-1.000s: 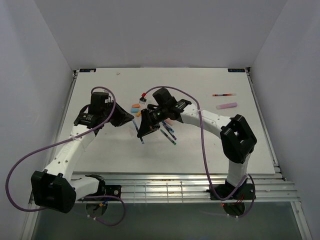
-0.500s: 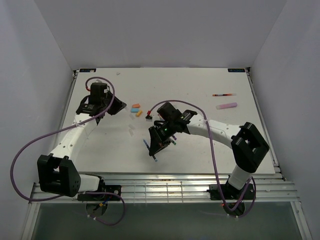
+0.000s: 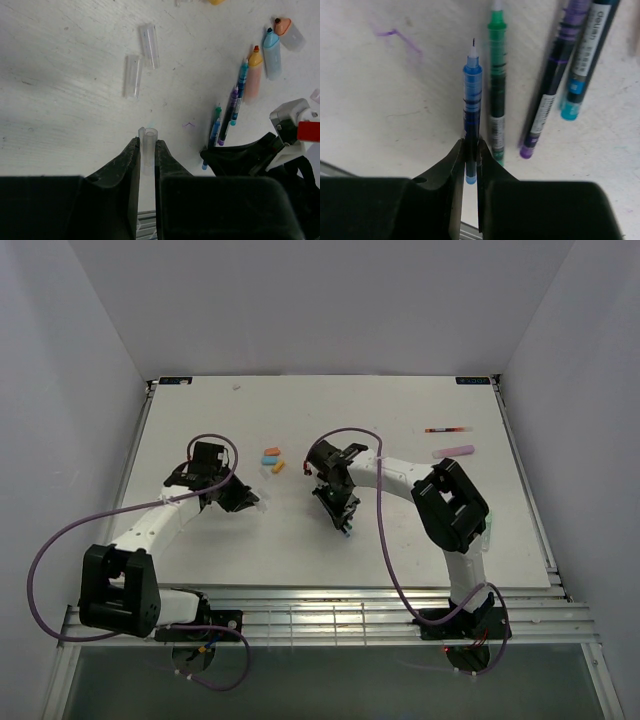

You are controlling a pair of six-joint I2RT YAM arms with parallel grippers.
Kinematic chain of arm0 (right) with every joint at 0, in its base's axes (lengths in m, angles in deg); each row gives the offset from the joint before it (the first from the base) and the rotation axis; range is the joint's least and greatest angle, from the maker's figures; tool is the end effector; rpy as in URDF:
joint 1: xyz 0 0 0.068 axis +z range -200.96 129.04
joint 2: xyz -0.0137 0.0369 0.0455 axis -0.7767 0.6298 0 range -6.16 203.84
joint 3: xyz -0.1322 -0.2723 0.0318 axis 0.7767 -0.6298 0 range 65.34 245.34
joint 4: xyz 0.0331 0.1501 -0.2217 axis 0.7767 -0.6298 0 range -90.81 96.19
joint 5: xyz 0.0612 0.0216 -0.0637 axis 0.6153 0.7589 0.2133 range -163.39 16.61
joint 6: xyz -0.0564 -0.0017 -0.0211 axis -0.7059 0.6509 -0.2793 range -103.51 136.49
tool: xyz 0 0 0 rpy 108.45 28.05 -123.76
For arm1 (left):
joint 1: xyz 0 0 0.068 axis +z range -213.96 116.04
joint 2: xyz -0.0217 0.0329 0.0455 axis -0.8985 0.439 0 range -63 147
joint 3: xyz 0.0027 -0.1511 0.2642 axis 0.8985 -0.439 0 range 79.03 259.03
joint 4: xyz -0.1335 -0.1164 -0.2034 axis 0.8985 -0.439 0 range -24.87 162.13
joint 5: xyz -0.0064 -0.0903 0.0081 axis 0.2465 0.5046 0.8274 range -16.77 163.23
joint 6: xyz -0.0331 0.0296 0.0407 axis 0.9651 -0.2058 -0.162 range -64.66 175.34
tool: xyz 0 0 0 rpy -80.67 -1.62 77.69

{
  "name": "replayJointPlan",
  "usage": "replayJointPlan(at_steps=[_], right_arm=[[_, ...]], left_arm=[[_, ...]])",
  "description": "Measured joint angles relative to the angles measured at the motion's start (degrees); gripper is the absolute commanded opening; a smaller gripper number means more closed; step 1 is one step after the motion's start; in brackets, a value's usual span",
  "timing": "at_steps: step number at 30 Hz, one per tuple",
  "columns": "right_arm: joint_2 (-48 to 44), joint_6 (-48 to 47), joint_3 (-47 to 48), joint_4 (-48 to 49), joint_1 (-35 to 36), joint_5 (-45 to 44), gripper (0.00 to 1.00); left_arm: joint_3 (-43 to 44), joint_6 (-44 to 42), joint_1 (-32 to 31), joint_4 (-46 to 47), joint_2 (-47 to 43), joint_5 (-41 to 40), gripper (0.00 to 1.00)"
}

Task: Open the pen caps

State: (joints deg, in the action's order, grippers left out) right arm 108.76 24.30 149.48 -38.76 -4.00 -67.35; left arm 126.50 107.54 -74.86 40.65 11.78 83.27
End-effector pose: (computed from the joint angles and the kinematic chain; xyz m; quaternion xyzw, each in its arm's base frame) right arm 0.2852 0.3123 0.1893 -0.3382 0.9314 0.1035 0.0861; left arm 0.2503 -0.0560 0.2355 -0.3163 0.9061 -0.2121 0.1842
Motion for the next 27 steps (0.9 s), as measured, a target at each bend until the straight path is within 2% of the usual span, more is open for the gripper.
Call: replayJointPlan(at_steps=[6, 11, 18, 21, 27], right_arm=[[1.55, -2.91, 0.55, -1.05, -0.07, -6.80, 0.08], [1.86, -3.78, 0.94, -1.27, -0.02, -7.41, 0.08], [1.86, -3.96, 0.92, -1.22, -0.02, -7.34, 0.10], [1.86, -4.17, 0.90, -1.20, -0.02, -7.30, 0.15], [1.86, -4.48, 0.90, -1.16, -0.02, -6.84, 0.26]], left_arm=[[0.33, 0.11, 0.00, 0.59, 3.21, 1.36, 0.00], [1.03, -0.04, 0.00, 0.94, 8.81, 1.79, 0.00], [0.90, 0.00, 0.00, 1.70, 11.08, 1.73, 0.02], [0.20, 0.24, 0.00, 1.92, 11.28, 1.22, 0.06], [-0.31, 1.07, 0.00, 2.14, 13.44, -0.22, 0.22]])
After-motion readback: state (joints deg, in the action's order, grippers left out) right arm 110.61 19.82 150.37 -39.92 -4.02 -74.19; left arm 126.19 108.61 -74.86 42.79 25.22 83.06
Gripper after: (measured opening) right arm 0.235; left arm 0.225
